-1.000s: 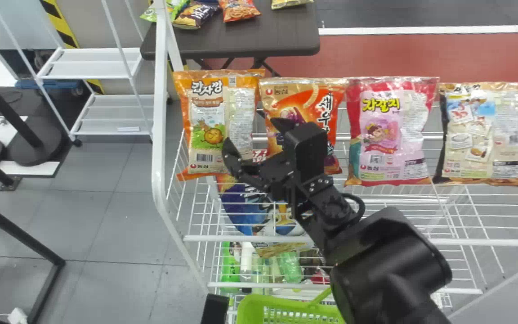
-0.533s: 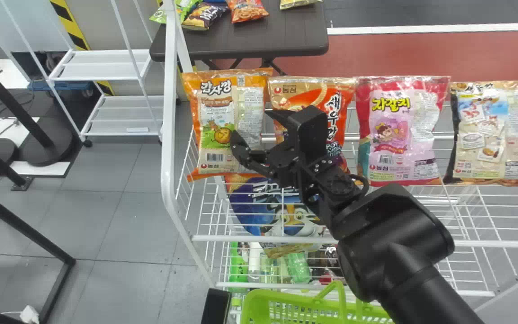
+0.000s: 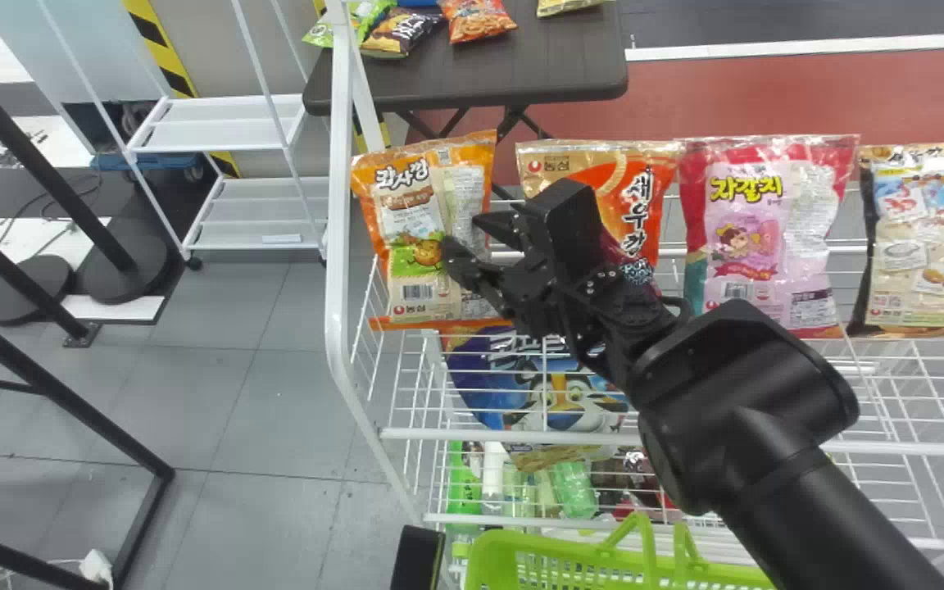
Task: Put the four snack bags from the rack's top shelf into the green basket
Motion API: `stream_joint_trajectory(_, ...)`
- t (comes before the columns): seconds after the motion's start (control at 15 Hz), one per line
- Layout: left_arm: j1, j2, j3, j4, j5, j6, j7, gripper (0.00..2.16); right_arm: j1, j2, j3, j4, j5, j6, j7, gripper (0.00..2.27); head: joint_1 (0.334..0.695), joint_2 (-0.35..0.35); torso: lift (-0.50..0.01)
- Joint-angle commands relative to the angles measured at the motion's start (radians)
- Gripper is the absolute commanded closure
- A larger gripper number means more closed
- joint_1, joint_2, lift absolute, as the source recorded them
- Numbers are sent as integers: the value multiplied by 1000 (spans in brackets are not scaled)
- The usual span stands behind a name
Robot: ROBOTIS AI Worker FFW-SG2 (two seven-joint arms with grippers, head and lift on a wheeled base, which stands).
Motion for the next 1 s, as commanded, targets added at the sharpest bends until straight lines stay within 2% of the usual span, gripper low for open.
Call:
stream_joint_trajectory(0.0,3,0,2,0,1,-3,-1,2115,32,4,3,-52,15,50,13,2111,695,162,0)
stream_joint_trajectory(0.27,4,-8,2,-3,-4,-6,12,2115,190,4,-2,-290,64,118,26,2128,695,195,0)
stream_joint_trajectory(0.47,3,-14,-10,-4,-18,-6,24,2115,279,4,-35,-455,53,185,26,2128,695,208,0)
stream_joint_trajectory(0.67,1,-14,-12,-7,-21,-6,35,2115,414,-5,-94,-664,105,256,19,2128,695,180,0)
stream_joint_trajectory(0.73,1,-14,-7,-9,-19,-6,35,2115,455,-26,-126,-736,104,299,19,2128,695,166,0)
stream_joint_trajectory(0.8,1,-14,-1,-12,-19,-6,36,2115,510,-66,-172,-824,71,311,19,2128,695,142,0)
stream_joint_trajectory(0.87,1,-15,8,-12,-18,-6,38,2115,576,-104,-210,-906,56,333,18,2128,695,87,0)
stream_joint_trajectory(0.93,1,-18,14,-13,-16,-6,41,2115,642,-127,-247,-978,56,329,18,2128,695,52,0)
